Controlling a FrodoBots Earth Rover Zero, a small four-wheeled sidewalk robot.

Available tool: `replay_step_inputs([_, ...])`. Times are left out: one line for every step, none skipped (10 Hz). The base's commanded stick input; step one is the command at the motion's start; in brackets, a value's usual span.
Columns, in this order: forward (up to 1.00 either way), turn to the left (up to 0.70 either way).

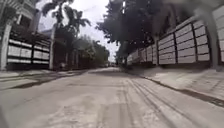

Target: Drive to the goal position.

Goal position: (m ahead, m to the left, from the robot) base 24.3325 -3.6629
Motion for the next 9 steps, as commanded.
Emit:
replay_step_inputs([0.5,0.0])
replay_step_inputs([0.5,0.0])
replay_step_inputs([0.5,0.0])
replay_step_inputs([0.5,0.0])
replay_step_inputs([0.5,0.0])
replay_step_inputs([0.5,0.0])
replay_step_inputs([0.5,0.0])
replay_step_inputs([0.5,0.0])
replay_step_inputs([0.5,0.0])
